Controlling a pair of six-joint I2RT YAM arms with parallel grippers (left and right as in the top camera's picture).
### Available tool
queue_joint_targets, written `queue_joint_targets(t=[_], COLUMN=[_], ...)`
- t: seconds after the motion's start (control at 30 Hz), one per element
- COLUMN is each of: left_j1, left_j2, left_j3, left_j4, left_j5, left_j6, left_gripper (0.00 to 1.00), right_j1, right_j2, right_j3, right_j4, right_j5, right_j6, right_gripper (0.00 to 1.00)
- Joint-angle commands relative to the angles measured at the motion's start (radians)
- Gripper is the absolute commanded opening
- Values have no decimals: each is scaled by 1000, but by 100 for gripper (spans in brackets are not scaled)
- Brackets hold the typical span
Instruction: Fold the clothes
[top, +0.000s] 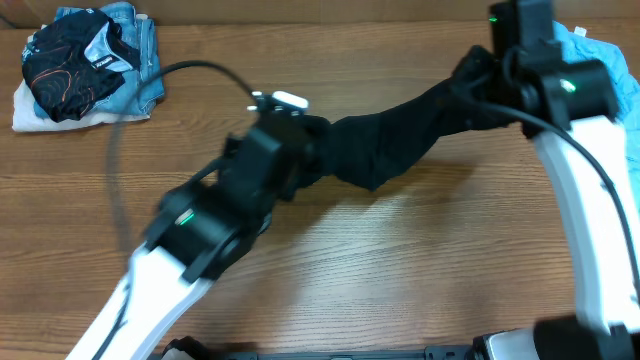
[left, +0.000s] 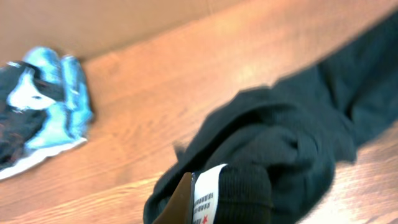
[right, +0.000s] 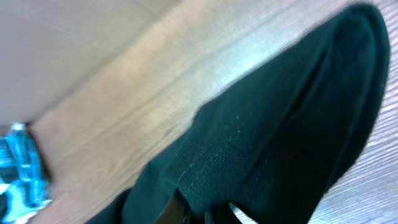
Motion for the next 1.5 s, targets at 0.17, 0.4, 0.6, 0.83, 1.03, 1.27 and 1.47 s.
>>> queue_joint_targets(t=[0.17, 0.4, 0.6, 0.83, 1.03, 1.27, 1.47], left_j1=[5, 5, 5, 6, 76, 143, 107], left_j2=[-252, -390, -400, -322, -186, -100, -156], left_j3=[116, 176, 172, 150, 137, 138, 139], left_j4=[-41, -53, -55, -56, -51, -56, -134], left_j5=[-121, -225, -497, -715, -825, -840, -684], left_j6=[-19, -20, -117, -140, -140, -182, -243], left_gripper=[4, 4, 4, 4, 4, 4, 4], right_j1=[-2, -2, -2, -4, -29, -40, -40], right_j2=[-241, -399, -448, -340, -150, -82, -155], right_j3=[18, 18, 18, 17, 17, 18, 18], right_j4=[5, 8, 9, 8, -2, -43, -86], right_j5=[27, 47, 214, 304, 304, 304, 254], right_j6=[5, 31, 67, 80, 107, 162, 162], right_gripper=[4, 4, 4, 5, 4, 4, 4])
